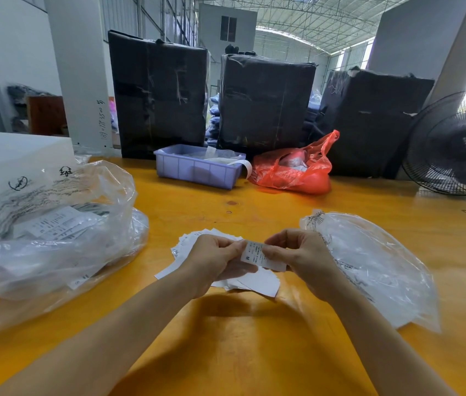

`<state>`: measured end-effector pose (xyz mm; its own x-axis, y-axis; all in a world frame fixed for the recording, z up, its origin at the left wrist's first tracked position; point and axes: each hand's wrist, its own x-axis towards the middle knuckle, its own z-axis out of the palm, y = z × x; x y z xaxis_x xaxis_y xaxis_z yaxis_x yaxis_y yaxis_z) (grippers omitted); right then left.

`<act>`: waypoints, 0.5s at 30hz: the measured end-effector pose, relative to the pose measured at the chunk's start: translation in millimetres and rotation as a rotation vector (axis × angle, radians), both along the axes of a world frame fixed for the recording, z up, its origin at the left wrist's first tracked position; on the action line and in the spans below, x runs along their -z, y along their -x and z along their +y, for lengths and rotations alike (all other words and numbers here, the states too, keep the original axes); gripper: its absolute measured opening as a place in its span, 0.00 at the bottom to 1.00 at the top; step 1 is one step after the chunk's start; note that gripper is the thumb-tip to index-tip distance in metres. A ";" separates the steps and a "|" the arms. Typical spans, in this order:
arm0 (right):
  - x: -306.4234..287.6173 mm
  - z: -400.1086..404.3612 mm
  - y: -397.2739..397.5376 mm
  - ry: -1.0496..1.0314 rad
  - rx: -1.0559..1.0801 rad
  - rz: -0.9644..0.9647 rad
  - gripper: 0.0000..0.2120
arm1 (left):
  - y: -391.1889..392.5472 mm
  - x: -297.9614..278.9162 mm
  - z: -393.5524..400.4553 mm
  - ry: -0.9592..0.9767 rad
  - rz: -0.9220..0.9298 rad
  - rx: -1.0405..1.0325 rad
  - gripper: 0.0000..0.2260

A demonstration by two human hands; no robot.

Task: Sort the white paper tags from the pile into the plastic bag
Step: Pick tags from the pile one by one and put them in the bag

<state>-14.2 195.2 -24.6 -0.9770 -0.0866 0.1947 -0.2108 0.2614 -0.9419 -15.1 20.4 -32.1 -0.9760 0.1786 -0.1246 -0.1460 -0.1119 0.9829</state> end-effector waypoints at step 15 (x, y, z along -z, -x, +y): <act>-1.3 2.5 -1.4 -0.163 -0.069 -0.015 0.03 | 0.5 3.6 2.7 0.137 0.062 -0.043 0.09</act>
